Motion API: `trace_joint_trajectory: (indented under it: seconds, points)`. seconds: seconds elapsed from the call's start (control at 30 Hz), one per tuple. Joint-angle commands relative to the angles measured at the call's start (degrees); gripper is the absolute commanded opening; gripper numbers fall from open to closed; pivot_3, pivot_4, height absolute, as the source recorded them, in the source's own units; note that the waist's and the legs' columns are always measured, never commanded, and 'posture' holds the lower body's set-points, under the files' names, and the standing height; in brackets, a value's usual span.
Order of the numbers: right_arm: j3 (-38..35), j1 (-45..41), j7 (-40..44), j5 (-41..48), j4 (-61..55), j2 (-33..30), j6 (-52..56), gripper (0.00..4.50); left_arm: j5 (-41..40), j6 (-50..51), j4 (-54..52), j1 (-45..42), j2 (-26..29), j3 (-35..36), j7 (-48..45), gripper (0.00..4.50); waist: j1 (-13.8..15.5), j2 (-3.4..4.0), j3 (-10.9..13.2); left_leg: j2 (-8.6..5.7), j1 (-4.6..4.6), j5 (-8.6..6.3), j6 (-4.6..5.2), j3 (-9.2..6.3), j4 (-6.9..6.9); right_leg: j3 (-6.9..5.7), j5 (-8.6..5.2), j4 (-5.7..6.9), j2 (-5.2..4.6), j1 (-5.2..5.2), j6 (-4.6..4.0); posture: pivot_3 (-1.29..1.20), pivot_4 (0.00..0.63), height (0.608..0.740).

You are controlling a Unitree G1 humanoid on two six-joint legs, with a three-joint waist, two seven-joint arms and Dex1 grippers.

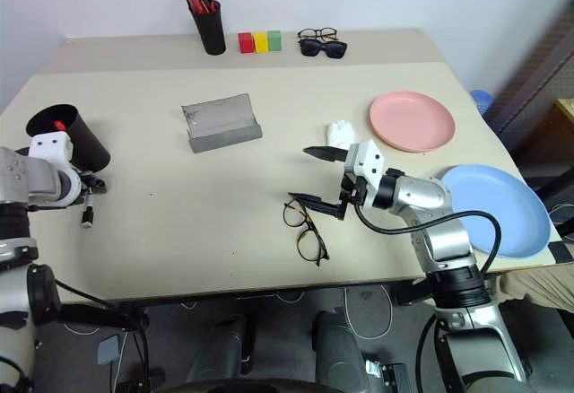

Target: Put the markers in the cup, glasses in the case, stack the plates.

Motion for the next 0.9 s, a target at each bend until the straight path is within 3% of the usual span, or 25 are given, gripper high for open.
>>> trace_joint_trajectory:
  seconds: [0.03, 0.1, 0.17, 0.27, 0.4, 0.5, 0.57, 0.7, 0.9]
  points:
    - [-2.01, -0.04, -0.37, 1.32, -2.79, -0.93, -0.02, 4.5, 2.9, -0.53, 1.41, 0.11, -0.01, -0.87, -1.03, 1.05, -0.14, 0.03, -0.02, 0.0, 0.02, 0.0, 0.0, 0.0, 0.0, 0.0, 0.0, 0.01, 0.0, 0.0, 0.0, 0.0, 0.15, 0.74]
    - [-1.99, -0.06, -0.37, 1.3, -2.52, -1.05, -0.15, 4.5, 3.28, -0.6, 0.47, 0.89, -0.11, -1.28, -1.96, 0.01, -0.24, 0.03, -0.02, 0.0, 0.05, 0.0, 0.0, 0.0, -0.02, 0.0, 0.0, 0.04, 0.0, 0.0, 0.0, 0.0, 0.15, 0.74]
    - [-2.0, -0.19, -0.25, 1.21, -2.19, -1.04, -0.29, 4.5, 2.61, 0.43, -3.3, 2.79, 0.0, -2.05, -4.16, 0.01, -0.25, 0.04, -0.02, 0.0, 0.08, 0.0, 0.0, 0.0, -0.03, 0.01, 0.01, 0.06, 0.0, 0.0, 0.02, 0.0, 0.15, 0.74]
    - [-1.93, -0.68, -0.03, 0.99, -1.29, -0.8, -0.62, 4.5, 1.61, -5.74, -17.95, 11.45, 4.0, -7.73, -11.92, 0.01, -0.36, 0.04, -0.02, 0.01, 0.07, 0.0, 0.0, 0.04, -0.07, 0.03, 0.01, 0.03, -0.03, 0.0, 0.02, 0.0, 0.15, 0.74]
    - [-1.55, -1.68, 0.41, 0.44, 0.89, -0.25, -1.73, 4.5, -5.06, -14.97, -39.4, 25.25, 6.65, -2.31, -25.14, 0.01, 0.07, 0.02, -0.01, 0.01, 0.03, 0.01, -0.02, 0.12, -0.23, 0.07, -0.01, -0.08, -0.13, -0.1, -0.04, 0.0, 0.15, 0.74]
    - [-1.19, -2.78, 0.64, 0.15, 2.77, 0.42, -2.66, 4.5, -6.68, -29.25, -48.84, 31.68, 5.27, 1.29, -33.38, 0.01, 0.63, 0.01, -0.01, 0.01, -0.08, 0.01, -0.05, 0.14, -0.22, 0.07, -0.09, -0.2, -0.2, -0.16, -0.27, 0.0, 0.15, 0.74]
    - [-0.88, -3.64, 0.54, -0.06, 3.97, 1.22, -3.4, 4.5, -5.14, -39.67, -48.5, 28.77, 0.35, 1.83, -31.93, 0.01, 1.37, 0.03, -0.01, 0.01, -0.1, 0.02, -0.06, 0.17, -0.18, 0.06, -0.06, -0.26, -0.22, -0.16, -0.36, 0.0, 0.15, 0.74]
    - [-0.55, -5.19, 0.23, -0.19, 5.34, 3.0, -4.36, 4.5, 4.34, -58.3, -38.35, 18.44, -9.24, 1.5, -20.44, 0.01, 1.9, 0.04, -0.02, 0.09, -0.19, 0.03, -0.04, 0.21, 0.12, -0.05, -0.01, -0.28, -0.18, -0.02, -0.41, 0.0, 0.15, 0.74]
    - [0.04, -6.44, -0.15, -0.46, 5.64, 4.39, -4.86, 4.5, 17.39, -78.53, -17.12, 9.35, -12.37, -0.16, -8.13, 0.01, 1.38, 0.05, -0.02, 0.07, -0.18, 0.03, 0.01, 0.31, 0.06, -0.01, 0.06, -0.22, -0.12, -0.03, -0.08, 0.0, 0.15, 0.74]
